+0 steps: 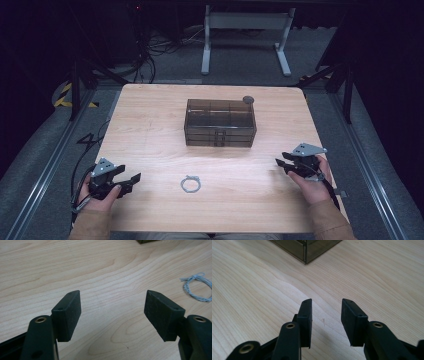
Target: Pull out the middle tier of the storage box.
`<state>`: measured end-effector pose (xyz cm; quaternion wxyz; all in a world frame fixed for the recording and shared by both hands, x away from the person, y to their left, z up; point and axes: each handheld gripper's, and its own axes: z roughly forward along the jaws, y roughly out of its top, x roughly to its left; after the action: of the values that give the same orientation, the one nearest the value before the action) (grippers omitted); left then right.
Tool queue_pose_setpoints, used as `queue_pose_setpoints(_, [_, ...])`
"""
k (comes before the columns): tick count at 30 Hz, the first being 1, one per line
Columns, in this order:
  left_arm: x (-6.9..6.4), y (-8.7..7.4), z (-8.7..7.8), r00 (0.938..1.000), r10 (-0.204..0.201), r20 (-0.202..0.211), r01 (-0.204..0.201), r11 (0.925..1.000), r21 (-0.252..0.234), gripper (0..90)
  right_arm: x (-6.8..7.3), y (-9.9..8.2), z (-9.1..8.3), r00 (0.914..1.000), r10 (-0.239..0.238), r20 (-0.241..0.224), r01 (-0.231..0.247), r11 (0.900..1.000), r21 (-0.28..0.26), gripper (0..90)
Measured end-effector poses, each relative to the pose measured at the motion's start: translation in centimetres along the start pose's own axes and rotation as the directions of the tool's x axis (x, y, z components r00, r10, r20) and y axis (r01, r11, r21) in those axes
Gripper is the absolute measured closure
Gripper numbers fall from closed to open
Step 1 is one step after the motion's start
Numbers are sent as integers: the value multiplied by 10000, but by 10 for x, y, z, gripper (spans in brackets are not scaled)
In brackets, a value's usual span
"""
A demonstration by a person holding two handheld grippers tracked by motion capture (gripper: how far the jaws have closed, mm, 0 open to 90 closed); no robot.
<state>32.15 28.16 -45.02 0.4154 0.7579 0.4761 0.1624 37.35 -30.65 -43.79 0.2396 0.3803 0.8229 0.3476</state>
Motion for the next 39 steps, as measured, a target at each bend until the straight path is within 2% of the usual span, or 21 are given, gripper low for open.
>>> queue_pose_setpoints(3, [2,-5,-2,9999,-62,-91,61,9999,-126,301,-1,-1,-1,9998,140,-129,-141,9999,-94,626])
queue_pose_setpoints(6, [3,-9,-5,9998,78,-176,-80,9999,-145,289,-1,-3,-2,9988,341,-341,-347,9992,-177,622])
queue_pose_setpoints(10, [5,-11,-7,9996,-11,-287,5,9998,-213,285,2,-1,1,9966,549,-612,-565,9981,-249,623])
queue_pose_setpoints(16, [5,-7,0,9992,37,-388,-48,9996,-270,284,19,12,5,9962,9,-876,-51,9988,-478,638])
queue_pose_setpoints(23, [5,-4,3,9994,-23,-353,12,9995,-302,285,28,20,3,9967,-360,-724,309,9970,-711,652])
queue_pose_setpoints(26, [4,-3,4,9994,-37,-347,26,9995,-318,284,30,22,1,9963,-192,-843,120,9963,-856,655])
queue_pose_setpoints(31, [3,-2,5,9995,25,-330,-36,9995,-315,284,33,29,-7,9929,328,-1145,-464,9918,-1187,655])
queue_pose_setpoints(34, [3,-1,7,9995,88,-290,-95,9997,-239,284,37,36,-10,9949,245,-976,-369,9913,-1266,646])
queue_pose_setpoints(39, [2,-2,8,9995,142,-279,-149,9996,-253,286,38,40,-9,9923,77,-1237,-252,9898,-1399,634])
